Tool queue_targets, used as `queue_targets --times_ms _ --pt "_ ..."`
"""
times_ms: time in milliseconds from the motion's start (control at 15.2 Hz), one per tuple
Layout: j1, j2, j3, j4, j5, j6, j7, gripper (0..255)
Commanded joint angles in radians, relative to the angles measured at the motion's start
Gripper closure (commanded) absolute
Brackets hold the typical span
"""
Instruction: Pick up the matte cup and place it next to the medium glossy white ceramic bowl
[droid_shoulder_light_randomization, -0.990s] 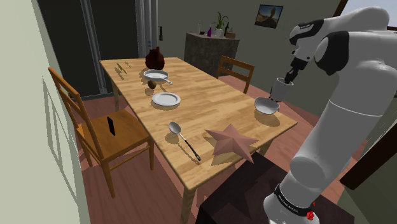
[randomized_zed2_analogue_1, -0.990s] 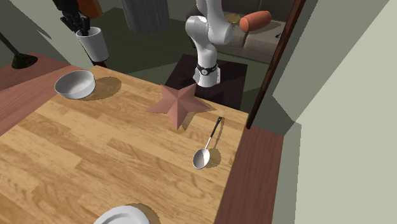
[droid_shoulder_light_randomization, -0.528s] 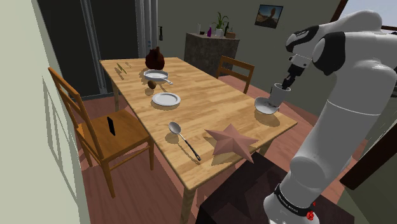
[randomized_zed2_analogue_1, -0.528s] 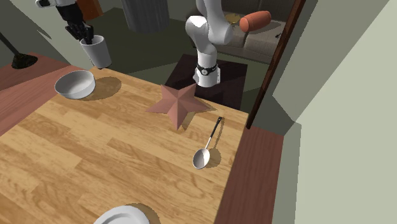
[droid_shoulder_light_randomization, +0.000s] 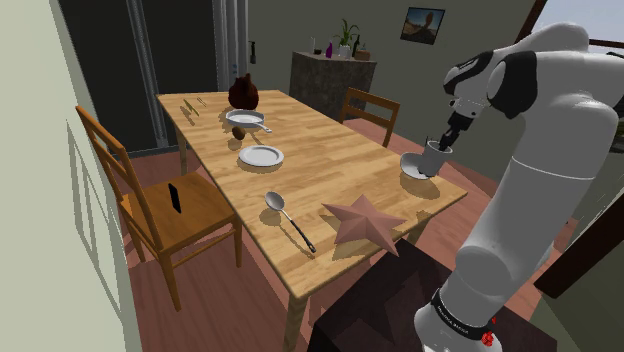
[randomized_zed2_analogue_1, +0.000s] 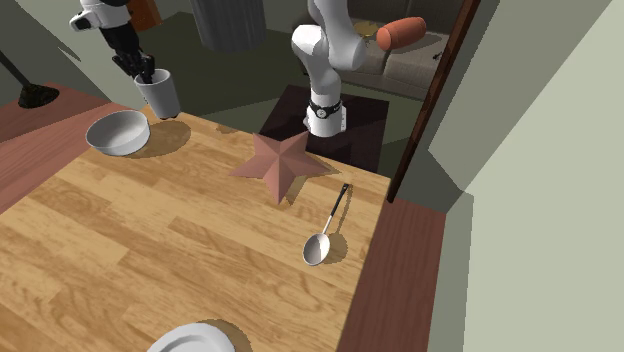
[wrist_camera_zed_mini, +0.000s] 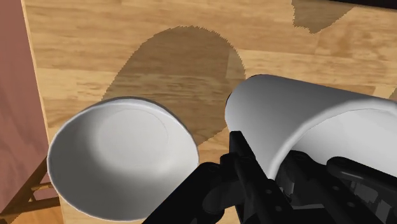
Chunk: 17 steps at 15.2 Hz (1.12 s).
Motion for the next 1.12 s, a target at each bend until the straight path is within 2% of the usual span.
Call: queue_targets --times_ms 0,924,1056 --pt "-0.003 0.013 0.002 -0.016 0.012 0.023 -0.010 255" --pt "-0.033 0.112 0.033 -0.120 0.117 0.179 -0.096 255" --pt "-0.033 0.112 0.033 -0.120 0.117 0.179 -0.096 255"
